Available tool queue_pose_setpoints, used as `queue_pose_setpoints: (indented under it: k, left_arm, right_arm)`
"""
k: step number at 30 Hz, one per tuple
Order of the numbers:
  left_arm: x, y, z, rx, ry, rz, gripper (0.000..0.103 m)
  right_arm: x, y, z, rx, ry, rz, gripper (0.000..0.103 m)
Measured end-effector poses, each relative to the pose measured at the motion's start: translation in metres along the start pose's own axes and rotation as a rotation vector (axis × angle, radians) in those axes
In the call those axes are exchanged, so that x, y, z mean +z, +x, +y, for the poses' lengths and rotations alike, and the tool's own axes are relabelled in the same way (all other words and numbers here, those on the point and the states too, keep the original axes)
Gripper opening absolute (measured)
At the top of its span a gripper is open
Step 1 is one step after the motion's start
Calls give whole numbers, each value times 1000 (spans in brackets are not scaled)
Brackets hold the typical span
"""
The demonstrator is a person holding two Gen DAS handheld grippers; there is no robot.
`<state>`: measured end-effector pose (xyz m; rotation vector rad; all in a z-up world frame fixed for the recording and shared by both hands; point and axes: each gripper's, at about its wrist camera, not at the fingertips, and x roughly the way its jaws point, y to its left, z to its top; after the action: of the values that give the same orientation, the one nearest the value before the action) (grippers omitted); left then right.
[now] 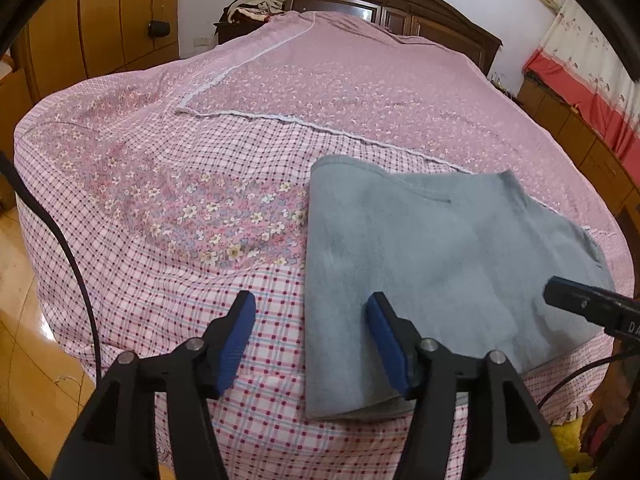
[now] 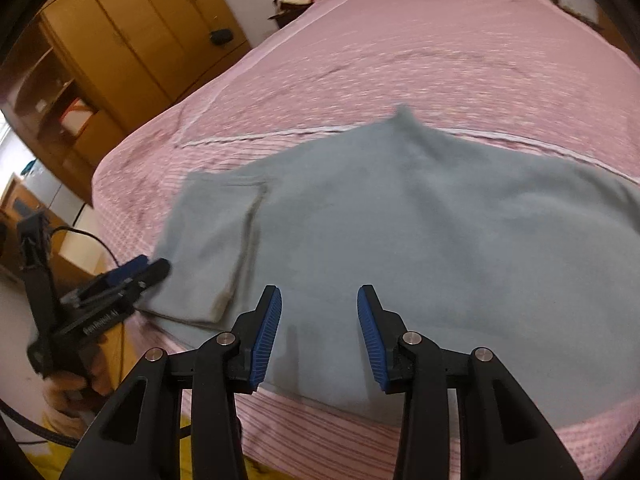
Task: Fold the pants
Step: 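Close the right gripper on the folded leg edge of the sweatpants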
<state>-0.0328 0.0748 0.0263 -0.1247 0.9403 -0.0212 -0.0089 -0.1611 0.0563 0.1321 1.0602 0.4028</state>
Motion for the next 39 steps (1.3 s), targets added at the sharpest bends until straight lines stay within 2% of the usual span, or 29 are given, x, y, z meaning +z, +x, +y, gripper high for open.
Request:
queue_pose_setpoints:
  k: [4,9,13,19,31,37,38,39]
  left_arm:
    - [1,2,5,-17,-14,4,67]
    - [0,3,6,-24,-16,0,69]
    - [-1,3,8,-33,-24,-5,69]
    - [-2,4,10,-43,-31,-8,72]
    - [-4,9,11,-41,-27,-8,74]
    - [-5,10,7,-33,-18,-10,75]
    - [-5,10,8,-35,-22,-10,75]
    - [-4,10,9,-36,-26,-11,75]
  right_arm:
    - [9,15,22,22,-29,28,46]
    - [18,37,44,56,-52,71,47]
    - [21,55,53,41,-52,101,47]
    - [22,63,61,107,-57,115,47]
    - [20,85,58,78,-16,158,47]
    - [17,90,50,104,14,163,47]
    - [18,88,51,102,16,158,47]
    - [18,85,52,98,19,145,41]
